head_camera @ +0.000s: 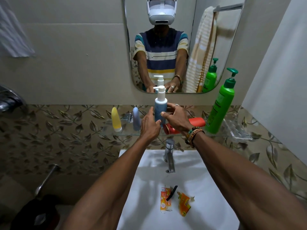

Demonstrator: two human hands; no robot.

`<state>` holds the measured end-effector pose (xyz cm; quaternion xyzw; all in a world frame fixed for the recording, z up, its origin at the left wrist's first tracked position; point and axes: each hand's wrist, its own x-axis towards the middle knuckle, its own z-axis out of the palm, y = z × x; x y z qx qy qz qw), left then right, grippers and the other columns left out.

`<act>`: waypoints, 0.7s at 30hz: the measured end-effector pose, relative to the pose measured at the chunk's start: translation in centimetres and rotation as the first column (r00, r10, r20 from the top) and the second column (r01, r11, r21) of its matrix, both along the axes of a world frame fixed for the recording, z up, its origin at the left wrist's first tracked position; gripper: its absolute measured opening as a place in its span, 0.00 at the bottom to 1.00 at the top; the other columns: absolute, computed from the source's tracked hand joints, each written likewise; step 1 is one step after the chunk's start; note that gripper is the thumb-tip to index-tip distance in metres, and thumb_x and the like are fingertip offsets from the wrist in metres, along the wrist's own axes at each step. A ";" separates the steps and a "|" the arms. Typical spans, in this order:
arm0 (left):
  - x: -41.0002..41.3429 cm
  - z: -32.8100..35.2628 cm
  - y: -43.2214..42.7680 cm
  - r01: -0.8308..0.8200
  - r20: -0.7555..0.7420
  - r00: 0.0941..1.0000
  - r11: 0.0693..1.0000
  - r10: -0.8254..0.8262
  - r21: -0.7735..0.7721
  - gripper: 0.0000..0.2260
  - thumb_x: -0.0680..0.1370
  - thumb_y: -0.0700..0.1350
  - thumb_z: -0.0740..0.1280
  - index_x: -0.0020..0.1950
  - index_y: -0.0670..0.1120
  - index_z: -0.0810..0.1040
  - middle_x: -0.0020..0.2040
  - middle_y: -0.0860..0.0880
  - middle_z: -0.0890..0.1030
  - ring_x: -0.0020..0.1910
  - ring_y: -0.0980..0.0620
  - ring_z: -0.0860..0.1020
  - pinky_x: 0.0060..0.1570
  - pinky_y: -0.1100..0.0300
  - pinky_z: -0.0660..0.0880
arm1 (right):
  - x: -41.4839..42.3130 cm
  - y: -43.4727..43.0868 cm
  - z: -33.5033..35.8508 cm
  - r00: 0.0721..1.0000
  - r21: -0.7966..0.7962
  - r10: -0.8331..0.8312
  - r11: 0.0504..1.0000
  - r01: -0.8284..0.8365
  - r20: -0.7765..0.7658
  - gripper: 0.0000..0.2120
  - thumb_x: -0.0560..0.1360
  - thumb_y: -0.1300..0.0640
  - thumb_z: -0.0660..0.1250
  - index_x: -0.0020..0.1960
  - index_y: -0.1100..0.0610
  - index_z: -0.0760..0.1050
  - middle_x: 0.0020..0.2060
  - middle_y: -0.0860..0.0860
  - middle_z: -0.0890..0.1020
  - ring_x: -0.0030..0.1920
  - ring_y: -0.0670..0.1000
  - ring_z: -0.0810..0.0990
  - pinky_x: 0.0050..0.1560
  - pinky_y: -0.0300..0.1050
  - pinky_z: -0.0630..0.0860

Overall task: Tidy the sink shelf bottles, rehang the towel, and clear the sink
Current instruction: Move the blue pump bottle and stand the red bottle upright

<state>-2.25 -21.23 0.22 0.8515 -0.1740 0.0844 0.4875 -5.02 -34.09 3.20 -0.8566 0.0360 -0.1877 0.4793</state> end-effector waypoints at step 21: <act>-0.7 -0.2 0.7 0.029 -0.054 0.998 0.997 -0.033 -0.065 0.19 0.80 0.46 0.68 0.69 0.44 0.68 0.66 0.45 0.77 0.63 0.46 0.76 0.58 0.52 0.75 | -1.1 1.3 -0.6 1.000 0.029 -0.011 1.000 0.011 0.004 0.22 0.75 0.59 0.72 0.68 0.60 0.73 0.59 0.55 0.80 0.57 0.52 0.80 0.52 0.41 0.79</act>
